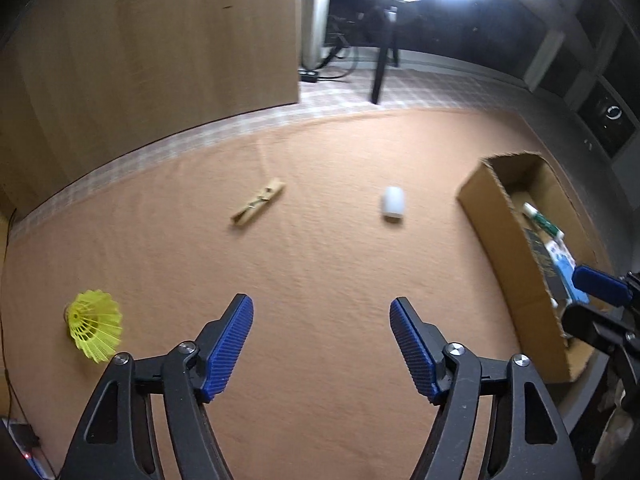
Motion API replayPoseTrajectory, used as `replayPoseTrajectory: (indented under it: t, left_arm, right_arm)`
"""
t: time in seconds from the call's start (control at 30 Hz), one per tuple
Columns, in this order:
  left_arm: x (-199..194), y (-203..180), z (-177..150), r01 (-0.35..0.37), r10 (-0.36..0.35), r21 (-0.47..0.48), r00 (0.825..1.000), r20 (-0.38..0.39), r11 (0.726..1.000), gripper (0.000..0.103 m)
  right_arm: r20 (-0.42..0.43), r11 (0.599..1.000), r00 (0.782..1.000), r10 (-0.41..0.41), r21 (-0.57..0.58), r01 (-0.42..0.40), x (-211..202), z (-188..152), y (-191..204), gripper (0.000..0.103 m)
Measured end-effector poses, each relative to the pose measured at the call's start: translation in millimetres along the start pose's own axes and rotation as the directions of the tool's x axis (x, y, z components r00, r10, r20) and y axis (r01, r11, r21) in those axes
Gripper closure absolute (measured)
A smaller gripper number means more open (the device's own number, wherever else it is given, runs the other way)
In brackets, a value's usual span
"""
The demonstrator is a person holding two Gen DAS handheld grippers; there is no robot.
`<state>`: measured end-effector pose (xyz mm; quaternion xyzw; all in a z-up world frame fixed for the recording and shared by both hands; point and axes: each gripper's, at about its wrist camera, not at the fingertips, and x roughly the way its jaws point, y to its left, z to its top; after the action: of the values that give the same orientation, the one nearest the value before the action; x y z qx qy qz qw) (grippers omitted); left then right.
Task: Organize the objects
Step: 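Move the left tool to the wooden clothespin while the right tool approaches the white eraser, then grasp the white eraser with the right tool while the left tool grasps the wooden clothespin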
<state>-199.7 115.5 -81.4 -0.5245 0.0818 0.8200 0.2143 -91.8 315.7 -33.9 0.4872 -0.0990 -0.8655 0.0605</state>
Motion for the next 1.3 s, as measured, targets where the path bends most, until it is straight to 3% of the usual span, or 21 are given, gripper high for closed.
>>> replayPoseTrajectory:
  t: [0.3,0.67,0.97,1.17,1.3]
  left_arm:
    - [21.0,34.9,22.2,0.005,-0.005,-0.027,1.0,0.008,1.0,0.032]
    - [62.9,45.0,52.6,-0.032,0.032,0.009,0.999,0.0,0.999,0.04]
    - [88.7,44.5,71.3,-0.035,0.036,0.022,0.999,-0.027,0.999,0.044]
    - [102.2,44.8,74.5,-0.036,0.037,0.026,0.998,-0.05,0.999,0.054]
    - [106.3,46.9,74.5,-0.046,0.048,0.025,0.998,-0.047,0.999,0.066]
  right_arm:
    - [-0.075,0.999,0.997,0.035,0.014,-0.034,62.1,39.8,22.5,0.052]
    - [-0.161,0.991,0.986,0.037,0.136,-0.015,131.3,75.0,5.2,0.053]
    - [-0.211,0.989,0.976,-0.05,0.126,0.078,168.6,93.0,7.6,0.055]
    - [-0.234,0.987,0.968,-0.088,0.108,0.116,183.0,99.5,4.9,0.062]
    - [-0.231,0.988,0.964,-0.129,0.054,0.146,185.5,100.9,10.9,0.071]
